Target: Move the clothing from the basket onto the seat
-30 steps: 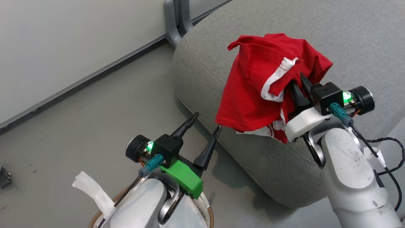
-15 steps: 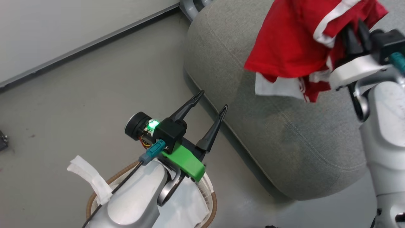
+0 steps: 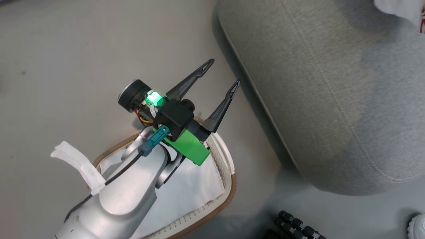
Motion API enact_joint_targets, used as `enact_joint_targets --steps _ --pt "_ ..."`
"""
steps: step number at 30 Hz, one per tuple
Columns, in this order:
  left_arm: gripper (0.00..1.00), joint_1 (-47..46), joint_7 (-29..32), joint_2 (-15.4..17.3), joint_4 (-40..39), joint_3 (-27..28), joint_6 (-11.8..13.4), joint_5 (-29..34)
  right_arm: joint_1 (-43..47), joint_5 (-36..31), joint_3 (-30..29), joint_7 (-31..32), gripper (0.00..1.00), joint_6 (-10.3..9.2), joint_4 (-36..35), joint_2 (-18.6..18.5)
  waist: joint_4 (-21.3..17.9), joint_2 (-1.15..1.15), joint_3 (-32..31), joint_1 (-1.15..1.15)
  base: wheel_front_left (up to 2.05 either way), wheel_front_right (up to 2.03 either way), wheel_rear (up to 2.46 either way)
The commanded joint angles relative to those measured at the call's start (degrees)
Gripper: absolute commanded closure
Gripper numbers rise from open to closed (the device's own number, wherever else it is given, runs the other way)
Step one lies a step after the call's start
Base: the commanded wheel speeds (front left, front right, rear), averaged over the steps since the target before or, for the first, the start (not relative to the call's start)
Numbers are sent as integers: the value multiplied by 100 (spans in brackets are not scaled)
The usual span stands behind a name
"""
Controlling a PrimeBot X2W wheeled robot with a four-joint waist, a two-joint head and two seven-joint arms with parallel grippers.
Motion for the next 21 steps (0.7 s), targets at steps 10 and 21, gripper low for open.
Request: enact_joint_targets --steps 10,21 --pt "0 -334 29 133 -180 -25 52 140 -274 -437 -442 -15 100 -10 669 7 495 -1 1278 -1 0 0 0" --pt "0 -199 55 208 -199 -57 106 58 -75 -762 -708 -13 100 -10 1279 281 479 -1 1325 -1 0 0 0"
